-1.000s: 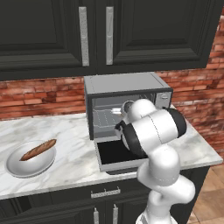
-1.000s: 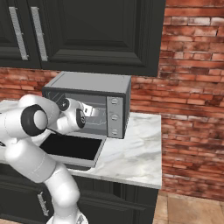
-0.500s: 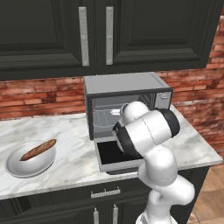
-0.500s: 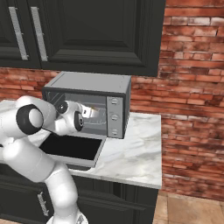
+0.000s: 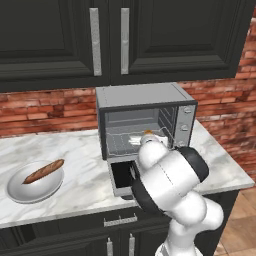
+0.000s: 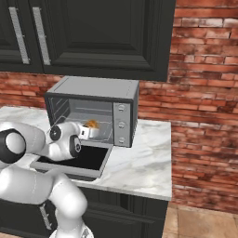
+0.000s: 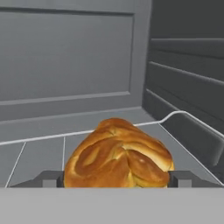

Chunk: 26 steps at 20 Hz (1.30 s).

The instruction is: Pick up the heated bread from the toaster oven and place it in the bowl. Then move the bread bowl to the dining counter.

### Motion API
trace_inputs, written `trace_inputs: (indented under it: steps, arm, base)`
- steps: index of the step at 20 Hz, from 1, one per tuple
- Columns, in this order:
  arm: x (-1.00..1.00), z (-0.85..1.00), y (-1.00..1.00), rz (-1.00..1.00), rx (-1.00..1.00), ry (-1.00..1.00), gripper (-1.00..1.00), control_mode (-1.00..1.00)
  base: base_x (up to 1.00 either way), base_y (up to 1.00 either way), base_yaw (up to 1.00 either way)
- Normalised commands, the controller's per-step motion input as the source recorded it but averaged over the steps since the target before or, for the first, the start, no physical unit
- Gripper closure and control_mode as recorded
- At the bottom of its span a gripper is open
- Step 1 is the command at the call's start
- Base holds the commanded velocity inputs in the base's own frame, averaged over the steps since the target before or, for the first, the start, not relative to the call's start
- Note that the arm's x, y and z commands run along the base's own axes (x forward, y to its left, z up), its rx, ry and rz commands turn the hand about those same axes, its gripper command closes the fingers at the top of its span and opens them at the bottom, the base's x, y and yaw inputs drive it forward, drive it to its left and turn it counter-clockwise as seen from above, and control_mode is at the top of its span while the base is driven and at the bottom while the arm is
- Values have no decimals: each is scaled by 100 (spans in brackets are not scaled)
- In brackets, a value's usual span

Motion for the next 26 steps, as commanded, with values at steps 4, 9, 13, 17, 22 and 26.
trace_inputs:
  steps: [4, 9, 13, 17, 22, 26]
  arm:
    - [-96, 0, 0, 0, 0, -5, 100, -100]
    - [-100, 9, 0, 0, 0, -5, 100, -100]
    - [-100, 34, 2, 0, 0, 1, 100, -100]
    - [-100, 54, 1, 0, 2, 7, 100, -100]
    - [-98, 56, 4, 0, 5, 16, 100, -100]
    - [-53, 52, 33, 5, 0, 33, 100, -100]
  base:
    - [0, 0, 0]
    - [0, 0, 0]
    - [0, 0, 0]
    - [0, 0, 0]
    - [0, 0, 0]
    - [0, 0, 0]
